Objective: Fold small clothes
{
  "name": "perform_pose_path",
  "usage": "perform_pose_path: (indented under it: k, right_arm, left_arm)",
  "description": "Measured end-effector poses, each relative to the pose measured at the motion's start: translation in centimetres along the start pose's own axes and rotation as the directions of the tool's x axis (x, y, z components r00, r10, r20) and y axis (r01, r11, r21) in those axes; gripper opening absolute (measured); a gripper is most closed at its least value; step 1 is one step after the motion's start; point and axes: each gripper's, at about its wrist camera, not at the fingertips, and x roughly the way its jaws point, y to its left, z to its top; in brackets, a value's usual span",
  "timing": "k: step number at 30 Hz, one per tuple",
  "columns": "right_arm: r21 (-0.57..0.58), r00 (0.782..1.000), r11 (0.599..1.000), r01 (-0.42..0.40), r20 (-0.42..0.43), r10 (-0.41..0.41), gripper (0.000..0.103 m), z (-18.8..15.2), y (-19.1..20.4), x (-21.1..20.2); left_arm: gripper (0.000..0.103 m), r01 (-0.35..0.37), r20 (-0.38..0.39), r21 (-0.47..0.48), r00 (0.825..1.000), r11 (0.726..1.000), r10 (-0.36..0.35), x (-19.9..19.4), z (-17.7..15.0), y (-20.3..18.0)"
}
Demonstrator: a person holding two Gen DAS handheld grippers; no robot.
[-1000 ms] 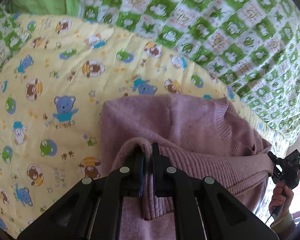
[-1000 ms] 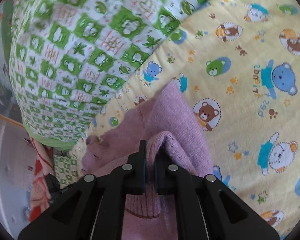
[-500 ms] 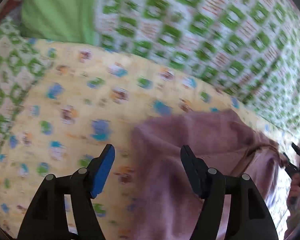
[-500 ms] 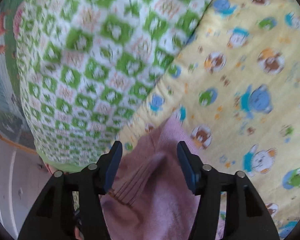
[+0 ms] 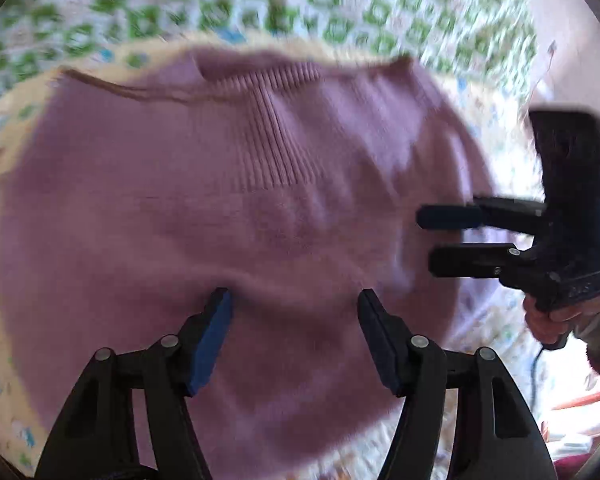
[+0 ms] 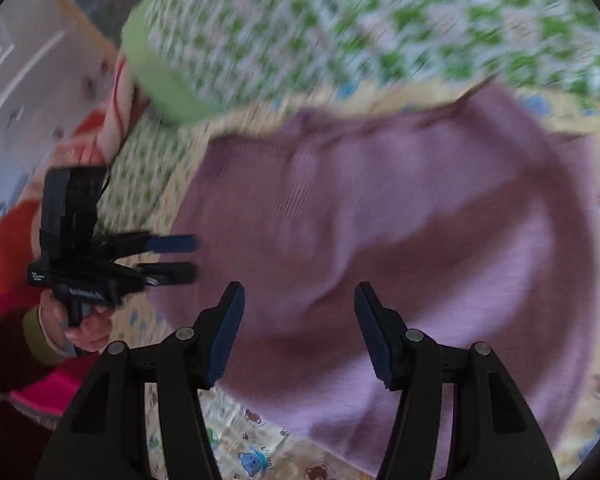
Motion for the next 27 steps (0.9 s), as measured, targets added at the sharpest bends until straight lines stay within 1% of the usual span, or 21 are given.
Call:
perform_pose_path:
  k: [1,3,4,5,7,8,9,10,13,14,15,16,17,18,19,20,22,23,25,26,27]
  right_arm:
    - [-0.009,1.0,1.0,0.012,-0.022,-0.012,0.059,0.4,-0.6,1.2]
    - [-0.006,0.998,0.999,0.052,-0.026,-0.053,0.059,1.6,-2.5,2.3]
    - [0.001,0.995,0.995,0.102,-0.007,-0.102,0.054,2.3,-3.7,2.4]
    - [0.033,0.989,0.99,0.139,0.041,-0.141,0.051,3.3,-5.7,1.9]
    - [0.124,0.982,0.983,0.137,0.113,-0.151,0.036,4.9,-8.9,0.7]
    - [0.183,0.976,0.974,0.133,0.146,-0.16,0.029,5.8,-11.0,0.2]
    - [0.213,0.967,0.965,0.152,0.17,-0.19,0.016,6.4,-12.3,-0.3]
    - [0.236,0.954,0.955,0.179,0.197,-0.227,0.014,7.0,-13.2,-0.7]
    - [0.313,0.908,0.914,0.256,0.247,-0.339,0.013,8.1,-15.2,-2.0]
    - [0.341,0.889,0.896,0.284,0.257,-0.379,0.013,8.2,-15.8,-2.4]
    - [0.385,0.86,0.865,0.322,0.263,-0.437,0.013,8.2,-16.4,-3.1]
    - [0.426,0.852,0.849,0.313,0.27,-0.449,0.013,7.9,-17.1,-3.7]
    - [0.445,0.854,0.845,0.296,0.273,-0.443,0.013,7.7,-17.4,-4.0]
    - [0.451,0.862,0.85,0.27,0.28,-0.422,0.016,7.8,-17.0,-4.3]
    - [0.437,0.864,0.859,0.267,0.287,-0.414,0.016,8.0,-16.2,-4.6]
    - [0.399,0.86,0.87,0.29,0.289,-0.42,0.018,8.0,-14.8,-5.2]
    - [0.336,0.862,0.894,0.298,0.309,-0.403,0.029,7.1,-12.4,-6.7]
    - [0.316,0.867,0.905,0.284,0.319,-0.383,0.034,6.7,-11.7,-7.1]
    - [0.26,0.886,0.93,0.258,0.32,-0.335,0.052,5.3,-9.0,-8.0]
    - [0.244,0.892,0.936,0.254,0.316,-0.325,0.054,4.8,-8.0,-7.8]
    - [0.226,0.9,0.943,0.243,0.309,-0.306,0.055,3.8,-6.9,-7.8]
  left_arm:
    - [0.062,-0.007,-0.001,0.004,1.0,1.0,0.007,0.7,0.5,0.4]
    - [0.057,0.009,0.018,-0.002,1.0,1.0,-0.009,1.1,2.1,2.3]
    - [0.045,0.004,0.035,-0.018,0.999,1.0,-0.003,1.0,2.9,3.4]
    - [0.038,-0.002,0.041,-0.042,0.999,0.999,0.004,0.7,3.7,4.7]
    - [0.035,0.045,0.076,-0.109,0.996,0.993,-0.036,0.0,5.5,7.9]
    - [0.033,0.009,0.09,-0.134,0.996,0.991,0.003,-0.2,6.1,9.1]
    - [0.028,-0.035,0.096,-0.16,0.994,0.987,0.051,-0.4,6.7,10.5]
    - [0.016,-0.046,0.101,-0.197,0.993,0.979,0.067,-0.4,7.2,12.0]
    - [0.005,-0.028,0.127,-0.273,0.99,0.962,0.065,-0.6,7.5,15.0]
    - [0.005,-0.027,0.135,-0.285,0.988,0.958,0.069,-0.7,7.4,15.4]
    - [0.005,-0.029,0.143,-0.293,0.987,0.956,0.074,-1.0,7.2,15.5]
    - [0.005,-0.032,0.152,-0.308,0.985,0.951,0.082,-1.5,6.8,15.4]
    - [0.005,-0.035,0.16,-0.318,0.983,0.948,0.09,-2.1,6.5,15.2]
    - [0.008,-0.046,0.165,-0.318,0.981,0.947,0.103,-2.8,6.0,14.4]
    - [0.017,-0.061,0.164,-0.309,0.98,0.949,0.117,-3.6,5.4,13.6]
    - [0.03,-0.081,0.164,-0.298,0.977,0.951,0.134,-4.3,5.1,12.0]
    - [0.048,-0.102,0.176,-0.268,0.972,0.958,0.153,-5.6,4.0,8.8]
    - [0.05,-0.103,0.181,-0.256,0.972,0.961,0.153,-6.4,3.3,7.7]
    - [0.052,-0.09,0.183,-0.263,0.973,0.961,0.141,-7.1,1.2,5.8]
    - [0.053,-0.087,0.184,-0.272,0.973,0.958,0.14,-7.3,0.3,5.4]
    - [0.053,-0.108,0.18,-0.281,0.97,0.954,0.163,-7.2,-0.6,5.1]
